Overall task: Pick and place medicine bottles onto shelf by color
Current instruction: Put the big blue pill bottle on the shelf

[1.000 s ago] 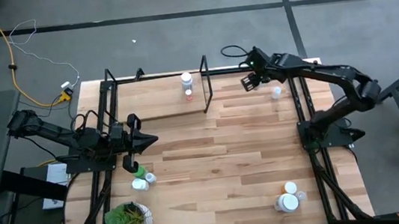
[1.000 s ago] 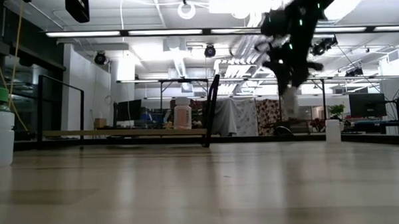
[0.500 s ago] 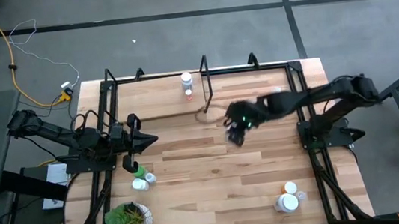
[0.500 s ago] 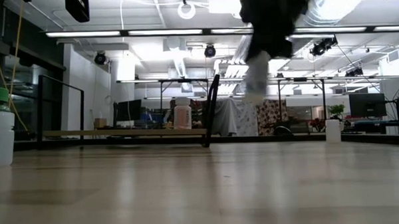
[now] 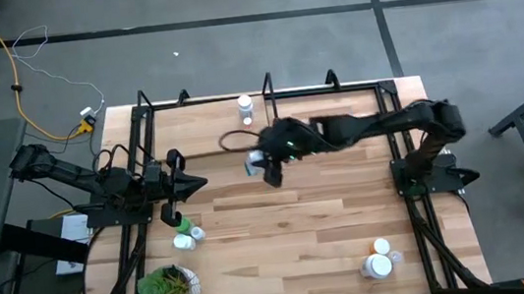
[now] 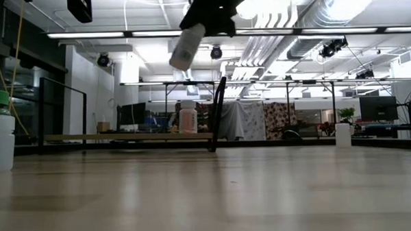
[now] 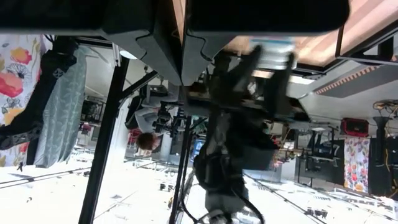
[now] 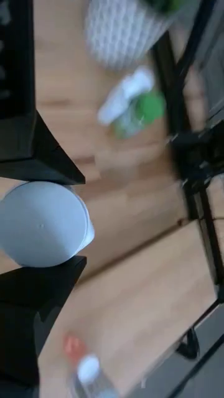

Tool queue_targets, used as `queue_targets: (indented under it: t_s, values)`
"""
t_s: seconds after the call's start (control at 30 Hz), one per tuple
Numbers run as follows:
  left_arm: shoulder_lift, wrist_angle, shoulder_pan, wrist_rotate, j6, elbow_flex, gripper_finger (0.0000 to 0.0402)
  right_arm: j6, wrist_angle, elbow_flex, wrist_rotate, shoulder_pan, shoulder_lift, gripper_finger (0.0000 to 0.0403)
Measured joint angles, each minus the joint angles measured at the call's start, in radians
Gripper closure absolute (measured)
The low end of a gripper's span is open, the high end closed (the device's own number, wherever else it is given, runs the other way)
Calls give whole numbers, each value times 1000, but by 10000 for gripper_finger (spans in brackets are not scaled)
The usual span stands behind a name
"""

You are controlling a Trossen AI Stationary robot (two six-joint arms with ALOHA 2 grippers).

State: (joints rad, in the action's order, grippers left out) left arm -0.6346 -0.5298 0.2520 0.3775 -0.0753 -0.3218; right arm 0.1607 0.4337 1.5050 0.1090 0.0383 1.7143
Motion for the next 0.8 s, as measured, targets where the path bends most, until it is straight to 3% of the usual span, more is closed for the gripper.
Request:
queue_targets:
  t_s: [0.17,0.33,0.53,0.8]
  values:
    - [0,1,0,0,0,0,402,-96,269,253,120,68,177,238]
    - [0,1,0,-4,-1,0,402,-143,351,395,157,135,309,238]
    - [0,1,0,-4,0,0,402,-146,398,438,148,200,395,238]
    - [0,1,0,-4,0,0,402,-106,392,439,125,227,411,238]
